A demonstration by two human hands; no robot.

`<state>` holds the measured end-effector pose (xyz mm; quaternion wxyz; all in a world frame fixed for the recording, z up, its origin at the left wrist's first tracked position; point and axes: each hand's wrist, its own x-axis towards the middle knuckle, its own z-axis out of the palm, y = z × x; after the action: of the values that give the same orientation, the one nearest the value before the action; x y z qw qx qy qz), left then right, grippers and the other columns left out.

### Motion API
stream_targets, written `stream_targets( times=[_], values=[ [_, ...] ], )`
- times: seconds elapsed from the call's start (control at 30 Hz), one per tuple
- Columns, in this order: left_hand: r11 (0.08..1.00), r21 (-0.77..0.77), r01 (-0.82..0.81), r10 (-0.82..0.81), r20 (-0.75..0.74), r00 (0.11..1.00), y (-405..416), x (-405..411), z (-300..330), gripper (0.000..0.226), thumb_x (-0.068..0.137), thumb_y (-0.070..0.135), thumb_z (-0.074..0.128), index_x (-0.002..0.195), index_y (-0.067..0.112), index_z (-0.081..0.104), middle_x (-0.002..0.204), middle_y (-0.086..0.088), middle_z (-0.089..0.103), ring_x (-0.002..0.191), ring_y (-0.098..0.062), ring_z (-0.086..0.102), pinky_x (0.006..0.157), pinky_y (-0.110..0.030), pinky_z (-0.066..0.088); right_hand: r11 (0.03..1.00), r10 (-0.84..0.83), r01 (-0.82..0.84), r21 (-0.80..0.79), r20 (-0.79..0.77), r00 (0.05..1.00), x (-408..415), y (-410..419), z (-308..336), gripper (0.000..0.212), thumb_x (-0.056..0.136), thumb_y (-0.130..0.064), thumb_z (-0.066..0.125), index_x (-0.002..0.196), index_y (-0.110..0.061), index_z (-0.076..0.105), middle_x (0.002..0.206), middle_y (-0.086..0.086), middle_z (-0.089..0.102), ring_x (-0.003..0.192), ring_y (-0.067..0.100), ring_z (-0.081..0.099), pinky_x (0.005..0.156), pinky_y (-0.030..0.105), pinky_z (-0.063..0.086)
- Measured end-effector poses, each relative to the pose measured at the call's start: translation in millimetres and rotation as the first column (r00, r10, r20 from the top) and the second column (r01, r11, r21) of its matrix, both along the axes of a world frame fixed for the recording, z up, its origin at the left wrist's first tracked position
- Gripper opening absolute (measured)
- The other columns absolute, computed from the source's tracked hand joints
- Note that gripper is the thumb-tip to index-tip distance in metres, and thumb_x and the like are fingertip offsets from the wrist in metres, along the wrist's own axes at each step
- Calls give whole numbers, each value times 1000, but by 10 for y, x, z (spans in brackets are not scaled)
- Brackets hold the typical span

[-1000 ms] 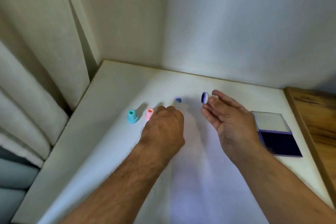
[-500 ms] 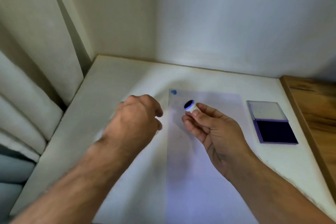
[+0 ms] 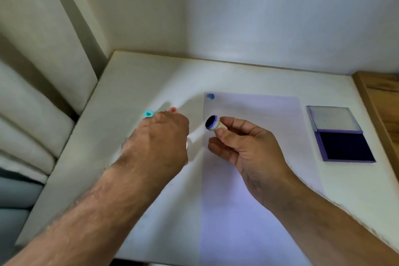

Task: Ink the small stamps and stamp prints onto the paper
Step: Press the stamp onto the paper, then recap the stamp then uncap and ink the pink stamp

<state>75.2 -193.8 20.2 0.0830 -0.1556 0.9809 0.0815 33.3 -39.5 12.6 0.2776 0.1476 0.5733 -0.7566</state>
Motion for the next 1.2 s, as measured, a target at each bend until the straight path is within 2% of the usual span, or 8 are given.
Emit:
stream_targets(
  times=[0.2, 0.33, 0.4, 0.53, 0.7, 0.87, 1.0, 1.2],
  values=[
    [1000, 29, 4, -3, -8, 1000, 17, -40, 11, 11, 83, 15, 60, 88, 24, 65, 86, 3, 66, 75, -16, 63, 64, -28, 53, 999, 36, -36, 4, -46, 998, -21, 0, 9, 23, 85, 7, 65, 104, -4, 73, 91, 12, 77, 76, 21, 73, 74, 34, 62],
    [997, 65, 38, -36, -42, 998, 8, -33, 2, 22, 84, 19, 53, 97, 31, 66, 94, 8, 66, 83, -13, 61, 68, -20, 42, 999, 34, -33, 18, -56, 998, -29, -26, 24, 19, 86, 5, 65, 98, -6, 75, 90, 13, 77, 75, 22, 72, 74, 36, 62],
    [989, 143, 22, -15, -51, 999, 19, -46, 73, 26, 82, 26, 56, 104, 36, 67, 99, 11, 64, 86, -10, 59, 71, -16, 38, 999, 27, -26, 28, -59, 998, -43, -27, 31, 17, 86, 2, 67, 98, -7, 75, 92, 13, 77, 75, 23, 72, 72, 36, 62],
    [909, 406, -91, 125, -58, 990, 62, -86, 283, 19, 78, 34, 67, 94, 40, 74, 76, 16, 65, 62, 2, 58, 48, -7, 38, 999, -23, 26, 31, -70, 997, -94, -2, 64, 15, 87, -1, 66, 98, -8, 74, 91, 11, 77, 78, 27, 75, 66, 33, 61],
    [651, 732, -202, 394, -99, 914, 43, -171, 322, 11, 70, 32, 80, 79, 33, 74, 67, 16, 69, 46, 0, 57, 35, -9, 35, 998, -55, 56, 16, -87, 995, -119, 35, 77, 17, 90, -2, 62, 96, -14, 72, 87, 7, 78, 79, 30, 75, 65, 36, 62],
    [276, 944, -181, 585, -15, 811, 41, -243, 303, 15, 68, 21, 85, 77, 17, 73, 76, -4, 75, 72, -17, 73, 66, -27, 59, 1000, -13, 17, 20, -213, 977, -108, 32, 91, 19, 91, 0, 61, 100, -12, 72, 90, 7, 77, 72, 28, 73, 61, 34, 60],
    [-70, 988, -137, 608, 151, 779, 72, -249, 357, 9, 77, 10, 78, 80, 5, 70, 83, -10, 76, 82, -23, 75, 70, -26, 59, 998, 40, -19, 66, -323, 946, -107, 27, 103, 22, 89, 3, 62, 93, -16, 73, 81, 5, 73, 70, 26, 71, 60, 35, 59],
    [-199, 967, -156, 493, 237, 837, 91, -241, 377, 19, 81, 12, 71, 98, 2, 67, 91, -10, 77, 82, -22, 74, 75, -34, 61, 982, 128, -48, 180, -462, 877, -106, 37, 108, 24, 87, -1, 65, 97, -21, 73, 91, 0, 76, 78, 24, 72, 63, 34, 59]
  ],
)
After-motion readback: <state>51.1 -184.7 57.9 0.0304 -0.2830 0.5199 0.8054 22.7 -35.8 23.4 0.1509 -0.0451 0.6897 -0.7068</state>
